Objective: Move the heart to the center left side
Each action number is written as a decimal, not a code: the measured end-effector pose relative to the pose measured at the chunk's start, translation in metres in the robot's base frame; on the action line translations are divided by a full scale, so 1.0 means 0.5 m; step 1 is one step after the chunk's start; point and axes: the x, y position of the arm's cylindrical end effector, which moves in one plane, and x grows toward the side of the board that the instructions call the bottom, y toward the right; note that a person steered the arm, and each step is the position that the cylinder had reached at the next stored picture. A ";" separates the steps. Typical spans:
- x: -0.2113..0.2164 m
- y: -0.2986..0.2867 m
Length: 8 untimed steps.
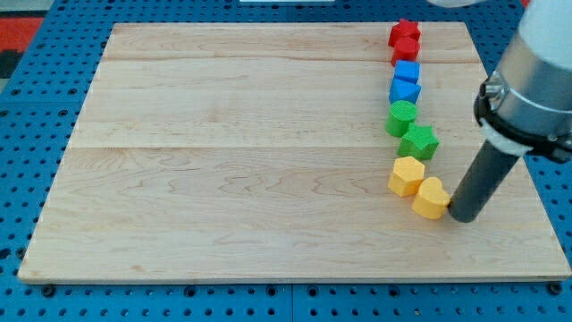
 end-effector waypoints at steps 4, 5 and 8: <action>-0.084 -0.182; -0.115 -0.137; -0.156 -0.360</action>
